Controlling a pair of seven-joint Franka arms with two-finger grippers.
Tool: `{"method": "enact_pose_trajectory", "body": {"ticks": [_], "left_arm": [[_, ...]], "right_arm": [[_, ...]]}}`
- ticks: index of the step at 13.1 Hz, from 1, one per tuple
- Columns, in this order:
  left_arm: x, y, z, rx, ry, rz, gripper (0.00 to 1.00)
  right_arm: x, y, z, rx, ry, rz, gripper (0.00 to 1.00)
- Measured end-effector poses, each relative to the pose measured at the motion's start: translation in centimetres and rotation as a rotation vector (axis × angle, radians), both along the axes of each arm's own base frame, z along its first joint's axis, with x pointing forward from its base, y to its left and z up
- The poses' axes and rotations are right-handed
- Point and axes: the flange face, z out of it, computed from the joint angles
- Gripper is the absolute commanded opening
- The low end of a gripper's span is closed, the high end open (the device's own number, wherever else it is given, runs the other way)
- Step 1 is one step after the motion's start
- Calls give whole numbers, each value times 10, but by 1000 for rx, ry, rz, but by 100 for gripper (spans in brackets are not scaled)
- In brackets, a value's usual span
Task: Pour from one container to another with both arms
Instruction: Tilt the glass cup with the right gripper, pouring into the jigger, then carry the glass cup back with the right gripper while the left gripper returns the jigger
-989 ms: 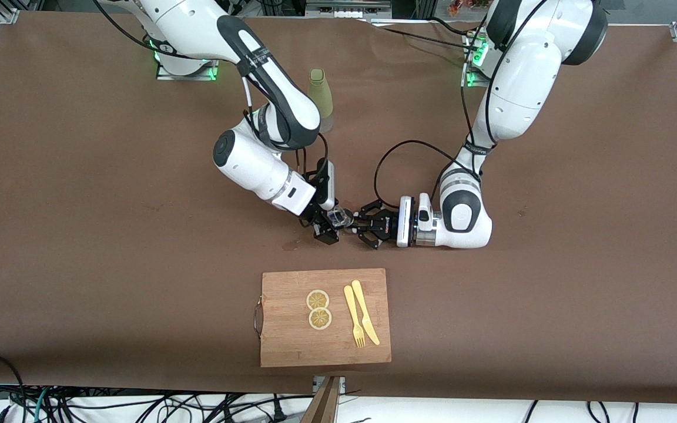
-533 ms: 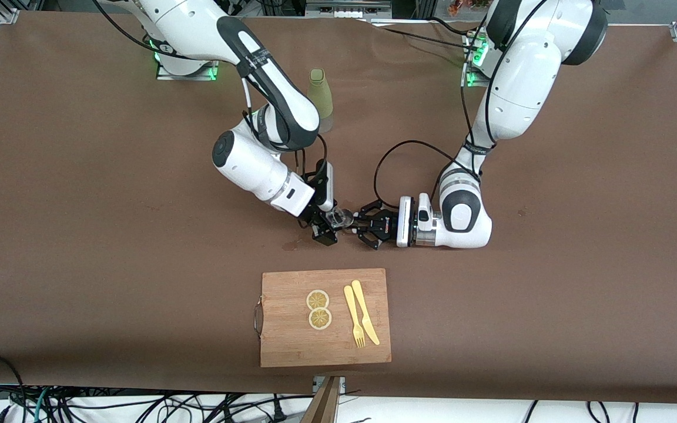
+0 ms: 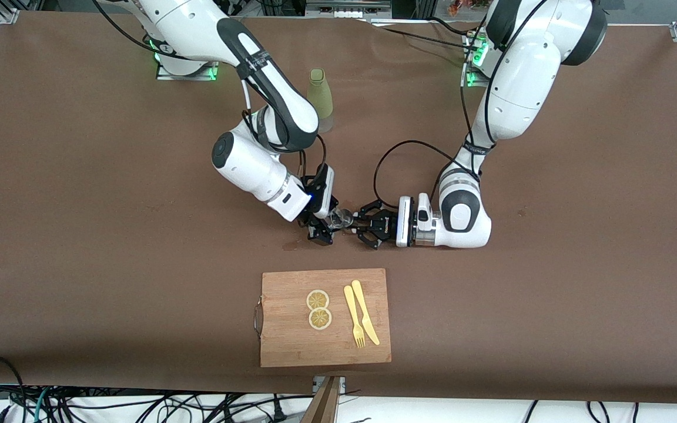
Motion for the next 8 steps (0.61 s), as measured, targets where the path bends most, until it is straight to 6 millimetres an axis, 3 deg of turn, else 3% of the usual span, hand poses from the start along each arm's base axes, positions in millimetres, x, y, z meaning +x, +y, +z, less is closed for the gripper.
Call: {"method": "enact_pose_trajectory", "body": {"ticks": [5,8], "left_arm": [[1,0,1,0,-2,1,0],[1,0,1,-1,-3,1,0]], "right_arm": [[-1,0,11,50,54,-31,0],[11,-19,21,73,106,-33,0]]}}
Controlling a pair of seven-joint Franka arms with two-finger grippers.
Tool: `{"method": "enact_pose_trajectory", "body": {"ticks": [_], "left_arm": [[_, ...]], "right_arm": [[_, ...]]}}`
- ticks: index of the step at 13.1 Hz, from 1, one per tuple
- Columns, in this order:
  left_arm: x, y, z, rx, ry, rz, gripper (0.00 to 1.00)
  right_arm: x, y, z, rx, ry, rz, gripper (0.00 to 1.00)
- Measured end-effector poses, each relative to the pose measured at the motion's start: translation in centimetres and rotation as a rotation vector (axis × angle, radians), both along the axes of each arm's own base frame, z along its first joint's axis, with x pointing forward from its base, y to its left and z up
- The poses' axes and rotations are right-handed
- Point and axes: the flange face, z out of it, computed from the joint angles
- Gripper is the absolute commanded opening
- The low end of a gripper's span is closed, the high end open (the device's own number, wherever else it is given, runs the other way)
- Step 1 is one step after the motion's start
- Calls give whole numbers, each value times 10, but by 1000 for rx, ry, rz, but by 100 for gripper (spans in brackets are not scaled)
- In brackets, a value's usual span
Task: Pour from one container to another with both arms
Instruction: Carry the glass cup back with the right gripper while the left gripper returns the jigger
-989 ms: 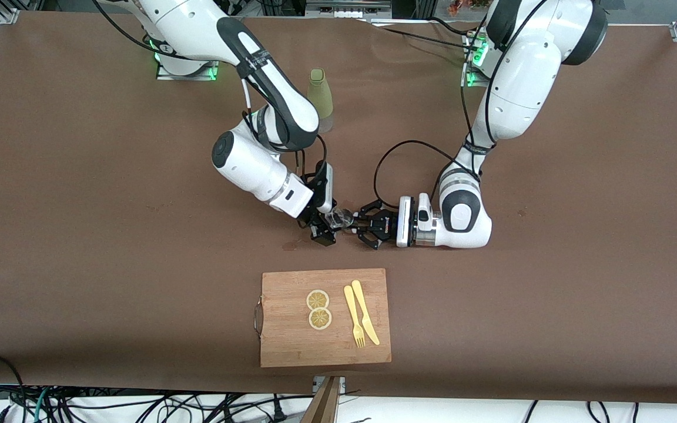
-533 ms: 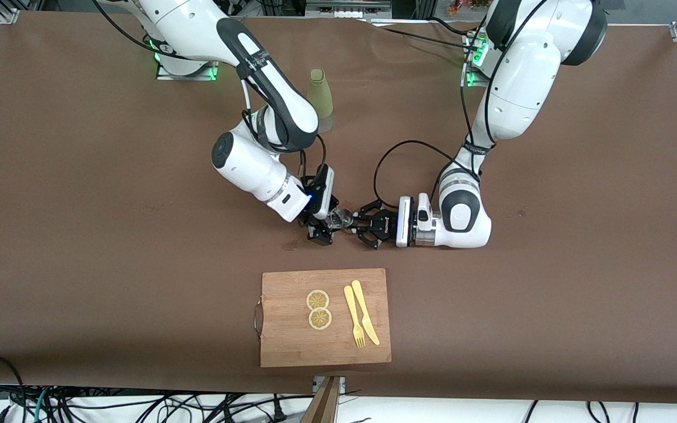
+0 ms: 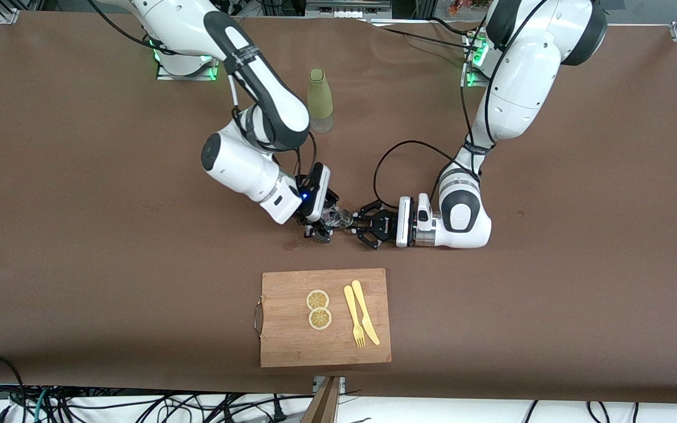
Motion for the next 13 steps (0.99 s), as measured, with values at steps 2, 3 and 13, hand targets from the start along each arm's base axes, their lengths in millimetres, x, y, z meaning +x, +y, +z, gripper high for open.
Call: {"method": "enact_pose_trajectory", "body": {"ticks": [2,3,13], "left_arm": [[0,0,1,0,-2,0,0],[1,0,1,-1,-4,1,0],[42,122,11,-62,-114,12,0]], "right_arm": [[14,-27,3,17,54,3,0],[22,-43,3,27,85,6,0],[70,-247,-21,209,163,189,0]]}}
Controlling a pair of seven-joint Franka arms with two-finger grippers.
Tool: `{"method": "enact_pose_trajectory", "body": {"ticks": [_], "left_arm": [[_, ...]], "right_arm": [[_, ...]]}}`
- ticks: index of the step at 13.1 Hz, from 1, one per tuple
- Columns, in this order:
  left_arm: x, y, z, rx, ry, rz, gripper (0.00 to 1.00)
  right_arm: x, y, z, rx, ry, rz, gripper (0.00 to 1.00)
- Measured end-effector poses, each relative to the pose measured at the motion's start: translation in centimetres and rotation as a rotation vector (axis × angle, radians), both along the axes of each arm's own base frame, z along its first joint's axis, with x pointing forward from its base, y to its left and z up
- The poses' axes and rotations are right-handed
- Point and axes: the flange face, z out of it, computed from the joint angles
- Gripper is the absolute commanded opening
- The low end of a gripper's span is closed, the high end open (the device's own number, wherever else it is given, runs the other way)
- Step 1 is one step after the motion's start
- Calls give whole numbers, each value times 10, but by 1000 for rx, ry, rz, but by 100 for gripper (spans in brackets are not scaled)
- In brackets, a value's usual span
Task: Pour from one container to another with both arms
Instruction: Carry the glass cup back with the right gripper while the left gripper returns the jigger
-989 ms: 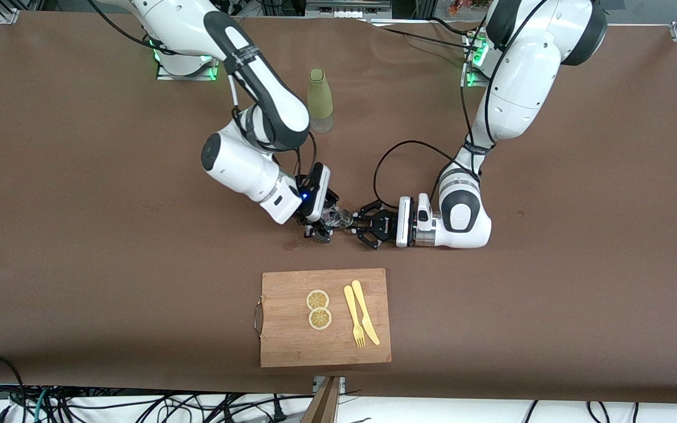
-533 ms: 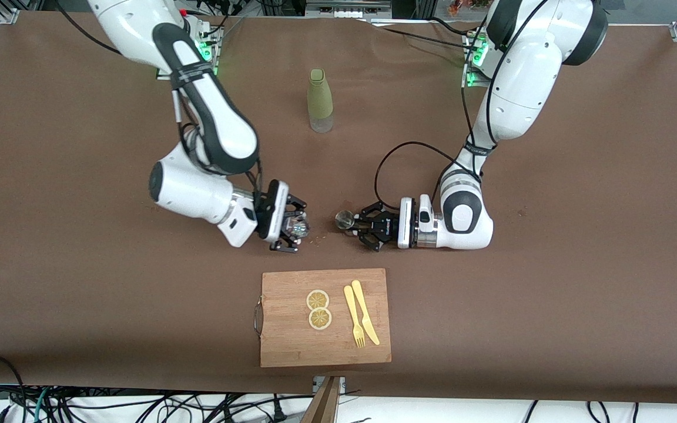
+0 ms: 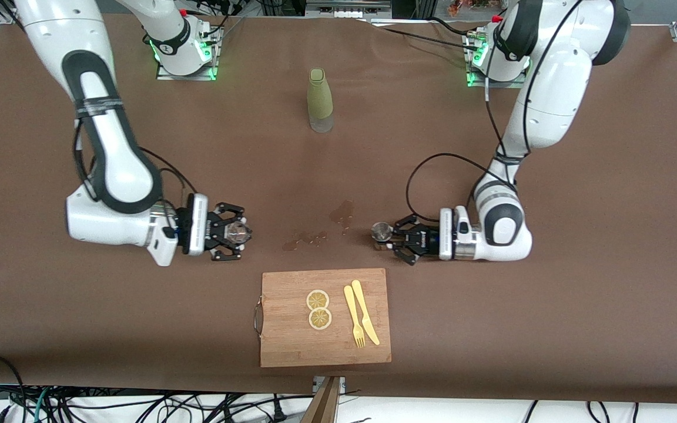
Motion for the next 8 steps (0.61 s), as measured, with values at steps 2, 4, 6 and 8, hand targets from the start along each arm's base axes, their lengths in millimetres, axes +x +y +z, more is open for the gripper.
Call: {"method": "enact_pose_trajectory", "body": {"ticks": [2,4,6,8], "left_arm": [[5,48,2,-2,-9,-19,0],[5,99,4,-12,-30,-40,0],[0,149,4,-14,-52,-66,0],[-8,195,3,-15,-78,-76,0]], "right_arm": [[0,-42,-27,44,-18,25,0],[-4,-77,-60,116,-29,29,0],[-12,-101,-93,183,-32,35,0],[-23,-123,-126,238,-39,42,0]]}}
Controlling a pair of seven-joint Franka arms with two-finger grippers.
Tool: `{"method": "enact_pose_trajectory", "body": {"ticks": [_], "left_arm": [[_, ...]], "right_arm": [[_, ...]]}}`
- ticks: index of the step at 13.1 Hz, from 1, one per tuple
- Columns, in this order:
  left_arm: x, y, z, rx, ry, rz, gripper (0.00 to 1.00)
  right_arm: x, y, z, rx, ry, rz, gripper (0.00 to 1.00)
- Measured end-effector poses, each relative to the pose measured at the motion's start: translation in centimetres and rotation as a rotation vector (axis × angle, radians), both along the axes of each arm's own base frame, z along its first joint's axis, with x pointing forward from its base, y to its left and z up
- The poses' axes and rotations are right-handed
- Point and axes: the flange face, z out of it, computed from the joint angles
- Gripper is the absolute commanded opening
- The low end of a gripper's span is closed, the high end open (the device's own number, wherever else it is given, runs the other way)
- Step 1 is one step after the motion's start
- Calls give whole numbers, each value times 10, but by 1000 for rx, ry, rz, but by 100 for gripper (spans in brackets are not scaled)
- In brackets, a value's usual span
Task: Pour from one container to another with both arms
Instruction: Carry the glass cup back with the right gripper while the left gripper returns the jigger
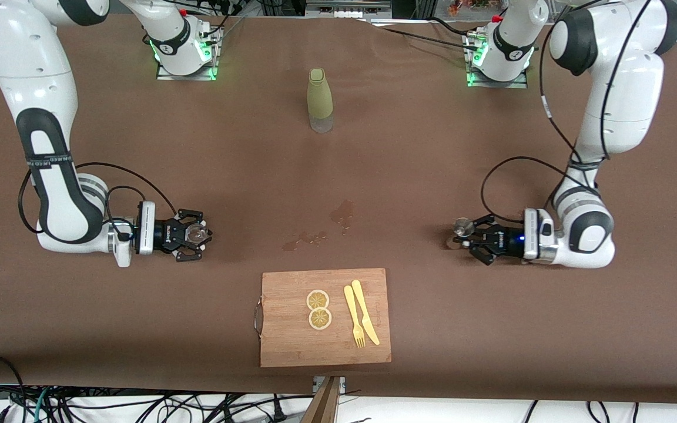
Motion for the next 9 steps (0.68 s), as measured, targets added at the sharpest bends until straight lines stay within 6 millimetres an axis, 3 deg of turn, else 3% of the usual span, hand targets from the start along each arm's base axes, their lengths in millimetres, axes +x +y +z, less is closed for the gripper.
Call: {"method": "enact_pose_trajectory", "body": {"ticks": [3,6,7,8,9], "left_arm": [[-18,64,-3,6,-29,-13,0],[-42,111,-7,-2,-40,-40,0],[-50,125,-8,4,-34,-46,0],[-56,138,-10,10,-28,-50,0],[-63,150,-12,14,-16,-54,0]], "right_arm": [[-22,-40,-47,87,0,4,0],[-38,-70,-71,152,-14,-10,0],[-40,-76,-74,163,-20,-14,4],[-42,-80,-76,171,-25,-15,23],[-44,-83,-79,176,-26,-18,35]]}}
